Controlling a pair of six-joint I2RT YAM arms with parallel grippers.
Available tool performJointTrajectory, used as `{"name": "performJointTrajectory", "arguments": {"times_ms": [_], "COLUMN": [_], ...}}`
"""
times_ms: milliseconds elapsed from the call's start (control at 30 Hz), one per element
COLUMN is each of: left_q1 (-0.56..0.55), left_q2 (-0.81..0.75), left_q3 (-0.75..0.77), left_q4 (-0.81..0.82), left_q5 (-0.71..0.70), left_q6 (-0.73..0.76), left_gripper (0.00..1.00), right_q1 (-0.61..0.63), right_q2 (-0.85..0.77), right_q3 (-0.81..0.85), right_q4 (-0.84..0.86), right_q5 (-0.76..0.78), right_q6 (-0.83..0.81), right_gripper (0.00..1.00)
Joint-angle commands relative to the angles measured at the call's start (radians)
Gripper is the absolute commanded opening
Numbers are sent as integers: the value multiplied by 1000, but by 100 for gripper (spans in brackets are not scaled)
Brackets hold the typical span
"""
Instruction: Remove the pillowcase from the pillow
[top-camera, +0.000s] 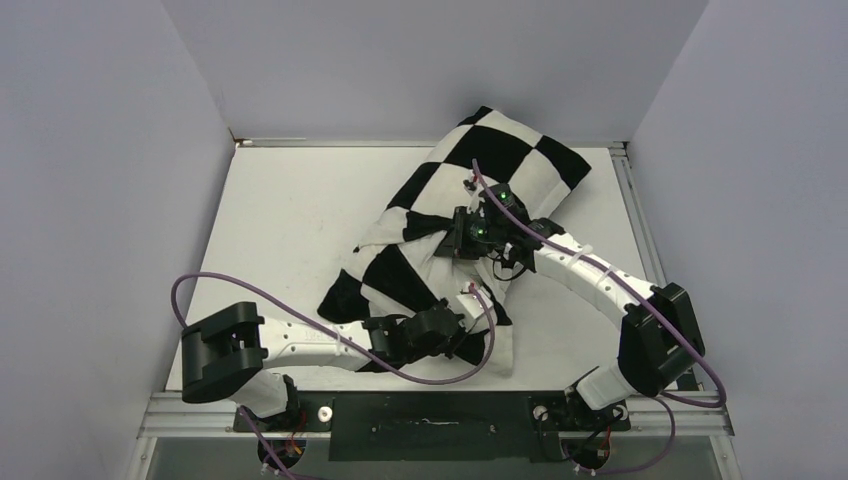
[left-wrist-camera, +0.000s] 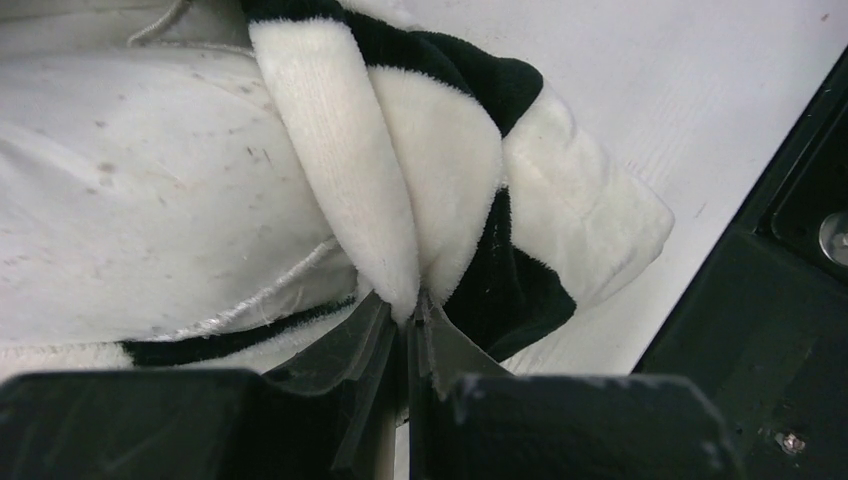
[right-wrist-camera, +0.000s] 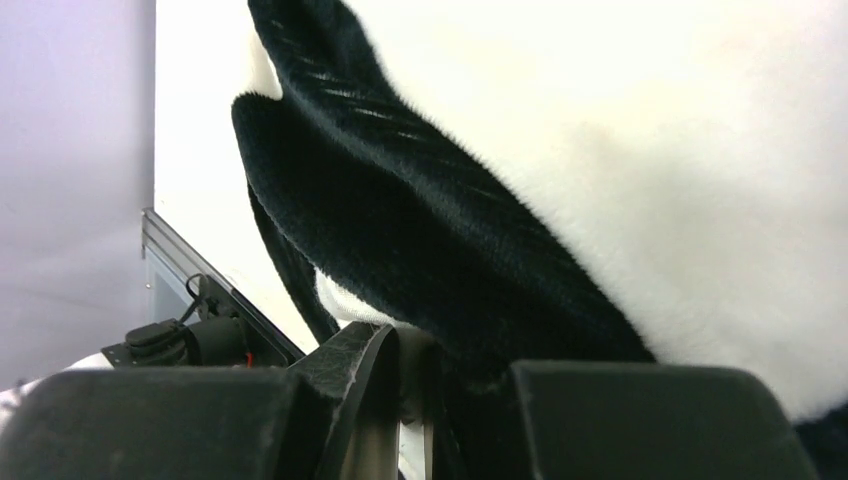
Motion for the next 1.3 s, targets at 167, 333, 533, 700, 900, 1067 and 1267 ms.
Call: {"name": "performJointTrajectory", "arguments": {"times_ms": [167,333,533,700,900,1067,1267], "left_q1": [-75,-74,-74,-74,-74,-74,-71], "left_q2": [79,93,105,111,92,12,-155], "left_q3": [25,28,20,8,9,25,24], "left_q4": [-103,-95,-101,-105,-116,-101,-95], "left_q5": [28,26,19,-12,-54,-61,-70], "left_q6": [-70,-84,-100,-112,-126,-131,-148], "left_gripper": [8,8,8,8,12,30,65], "right_q1": [-126,-150,-169,-181,-193,-193,-192], "right_q2": [-93,-103,-93,-76,-87,-126,-193], "right_q3": [132,177,231,286,285,166,23], "right_q4": [352,321,274,256,218,177,102], "right_q5": [-58,-79,-82,-102,-116,-127,-98], "right_q6": [69,65,61,62,25,-24,-104], "right_gripper": [5,5,5,5,5,5,5]}}
